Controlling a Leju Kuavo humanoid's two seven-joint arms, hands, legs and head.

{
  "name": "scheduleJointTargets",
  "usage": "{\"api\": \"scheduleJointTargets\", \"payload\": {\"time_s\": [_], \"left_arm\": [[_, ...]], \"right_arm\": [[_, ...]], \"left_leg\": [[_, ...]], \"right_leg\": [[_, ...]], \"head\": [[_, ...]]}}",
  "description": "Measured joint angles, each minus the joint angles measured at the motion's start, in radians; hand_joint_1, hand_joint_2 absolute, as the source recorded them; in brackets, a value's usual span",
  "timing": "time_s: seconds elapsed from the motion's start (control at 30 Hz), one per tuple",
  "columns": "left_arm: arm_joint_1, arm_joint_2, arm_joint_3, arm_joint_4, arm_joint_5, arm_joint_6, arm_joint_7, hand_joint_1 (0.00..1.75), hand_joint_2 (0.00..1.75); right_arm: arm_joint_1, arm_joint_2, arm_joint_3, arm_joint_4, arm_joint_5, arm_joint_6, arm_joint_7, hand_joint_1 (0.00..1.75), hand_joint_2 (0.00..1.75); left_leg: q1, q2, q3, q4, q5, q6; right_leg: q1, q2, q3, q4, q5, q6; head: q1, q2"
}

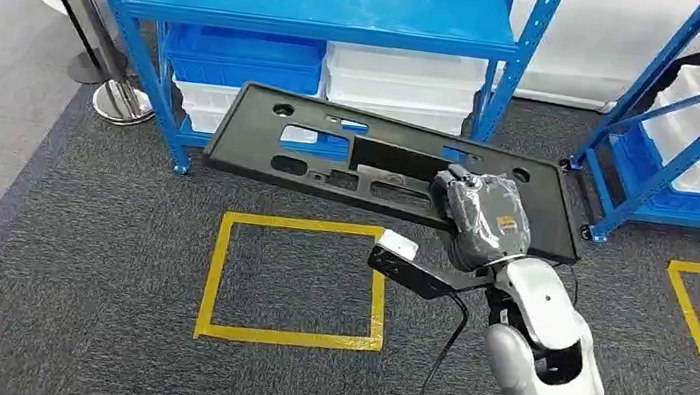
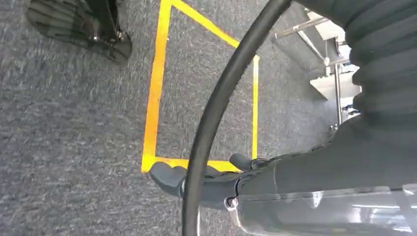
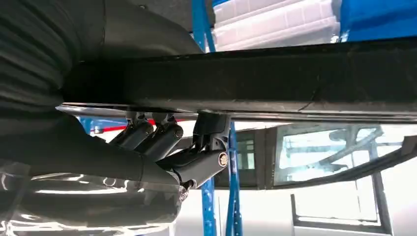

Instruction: Take the parts from the cabinet and place them on the table.

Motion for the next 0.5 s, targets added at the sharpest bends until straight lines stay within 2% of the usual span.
{"api": "scheduleJointTargets", "payload": {"time_s": [0.03,0.07,0.13,0.17,0.2,0.23,0.3,0.33,0.37,0.47,0.5], "left_arm": [[-0.002,0.0,0.0,0.0,0.002,0.0,0.0,0.0,1.75],[-0.001,0.0,0.0,0.0,0.004,0.0,-0.001,0.0,1.75],[0.001,0.0,0.001,0.0,0.007,0.0,-0.001,0.0,1.75],[0.001,0.0,0.002,0.0,0.007,0.0,-0.002,0.0,1.75],[0.001,0.0,0.003,0.0,0.008,0.0,-0.002,0.0,1.75],[0.001,0.0,0.004,0.0,0.01,0.0,-0.003,0.0,1.75],[0.0,-0.001,0.005,0.0,0.011,0.0,-0.005,0.0,1.75],[0.0,-0.001,0.005,0.0,0.014,0.0,-0.006,0.0,1.75],[0.0,-0.002,0.005,0.0,0.015,-0.001,-0.007,0.0,1.75],[-0.001,-0.003,0.005,0.0,0.022,-0.002,-0.007,0.0,1.75],[-0.003,-0.003,0.005,0.0,0.025,-0.002,-0.008,0.0,1.75]], "right_arm": [[0.0,0.0,0.0,0.0,0.0,0.0,0.0,1.75,1.75],[-0.002,0.0,0.0,0.0,-0.001,0.0,0.0,1.75,1.75],[-0.001,0.0,0.0,0.001,-0.003,0.002,0.0,1.75,1.75],[-0.001,0.0,0.0,0.003,-0.004,0.003,0.0,1.75,1.75],[-0.001,0.0,0.0,0.005,-0.006,0.004,-0.001,1.75,1.75],[-0.001,0.0,0.0,0.007,-0.006,0.005,0.0,1.75,1.75],[-0.002,-0.002,0.0,0.008,-0.008,0.006,0.002,1.75,1.75],[-0.004,-0.003,0.0,0.008,-0.009,0.006,0.003,1.75,1.75],[-0.007,-0.003,0.0,0.008,-0.011,0.006,0.002,1.75,1.75],[-0.009,-0.003,0.0,0.008,-0.015,0.008,0.003,1.75,1.75],[-0.01,-0.006,0.0,0.008,-0.015,0.008,0.004,1.75,1.75]], "left_leg": [[0.001,0.013,0.0,-0.006,0.006,0.008],[0.001,0.02,-0.004,-0.009,0.01,0.014],[0.0,0.039,-0.012,-0.008,0.013,0.018],[-0.001,0.049,-0.016,-0.007,0.014,0.018],[-0.002,0.059,-0.018,-0.006,0.015,0.018],[-0.003,0.068,-0.019,-0.005,0.015,0.017],[-0.004,0.086,-0.016,-0.004,0.014,0.016],[-0.006,0.094,-0.014,-0.004,0.013,0.014],[-0.015,0.103,-0.015,-0.001,0.011,0.007],[-0.016,0.137,-0.014,-0.004,0.012,-0.006],[-0.018,0.148,-0.012,-0.003,0.011,-0.012]], "right_leg": [[-0.003,-0.028,-0.005,0.013,-0.016,0.001],[-0.003,-0.048,-0.025,0.058,-0.055,0.002],[-0.006,-0.056,-0.097,0.221,-0.139,0.009],[-0.007,-0.056,-0.123,0.282,-0.161,0.012],[-0.009,-0.057,-0.13,0.306,-0.16,0.014],[-0.01,-0.059,-0.112,0.279,-0.137,0.015],[-0.008,-0.082,-0.015,0.117,-0.058,0.005],[-0.004,-0.114,0.031,0.038,-0.031,-0.003],[0.013,-0.162,0.05,-0.005,-0.043,-0.009],[0.014,-0.125,0.037,-0.009,-0.037,-0.02],[0.008,-0.113,0.037,-0.017,-0.032,-0.028]], "head": [[0.001,0.0],[0.001,0.0],[0.001,0.0],[0.001,0.0],[0.001,0.0],[0.001,0.0],[0.001,0.0],[0.001,0.0],[0.001,0.0],[0.0,0.0],[0.0,0.0]]}}
